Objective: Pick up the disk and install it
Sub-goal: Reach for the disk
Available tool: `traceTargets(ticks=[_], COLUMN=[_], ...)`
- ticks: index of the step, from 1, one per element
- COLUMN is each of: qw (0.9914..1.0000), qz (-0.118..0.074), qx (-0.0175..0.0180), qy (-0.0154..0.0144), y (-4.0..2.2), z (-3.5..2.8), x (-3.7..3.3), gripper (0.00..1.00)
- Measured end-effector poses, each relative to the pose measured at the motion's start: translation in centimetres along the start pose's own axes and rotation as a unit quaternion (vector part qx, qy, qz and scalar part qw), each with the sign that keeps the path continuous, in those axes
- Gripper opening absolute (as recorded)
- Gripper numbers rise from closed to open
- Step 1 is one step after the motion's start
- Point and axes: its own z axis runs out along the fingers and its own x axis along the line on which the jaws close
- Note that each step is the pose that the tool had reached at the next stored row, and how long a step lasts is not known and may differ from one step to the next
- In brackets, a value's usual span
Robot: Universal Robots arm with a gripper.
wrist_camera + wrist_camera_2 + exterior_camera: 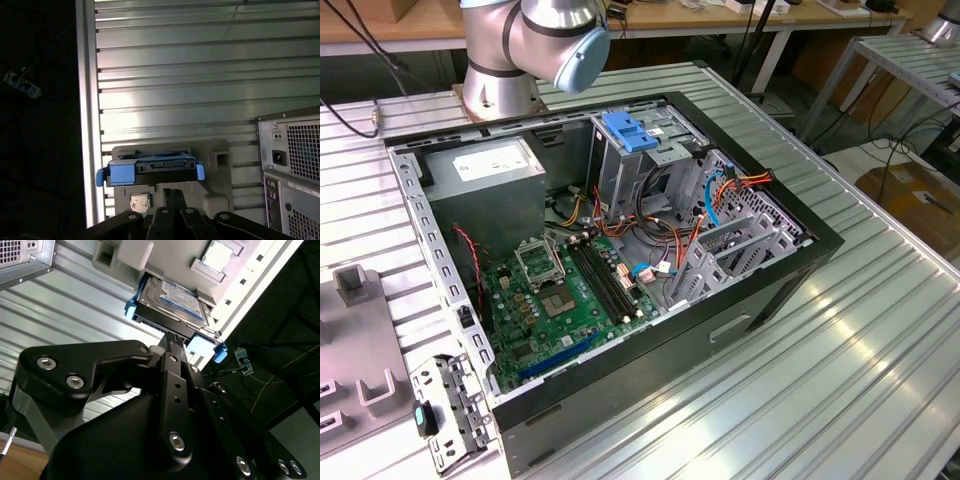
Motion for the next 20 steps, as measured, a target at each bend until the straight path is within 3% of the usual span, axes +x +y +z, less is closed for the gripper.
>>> traceTargets(ticks=[4,7,9,11,17,20], qw=[1.00000,0.99995,0.99984,0.99977,0.99953,0.99951], qz=[0.000,0.000,0.001,0.000,-0.021,-0.022], qx=[0.0003,0.0034,0.0063,0.0072,0.0073,0.0075], qy=[0.0019,0.0098,0.0168,0.0201,0.0210,0.0210], y=[0.10,0.27,0.33,0.32,0.31,0.31], z=[0.01,0.06,0.09,0.15,0.21,0.21], x=[1.65,2.66,3.22,3.40,3.46,3.47], gripper=[0.11,0.11,0.11,0.11,0.11,0.11])
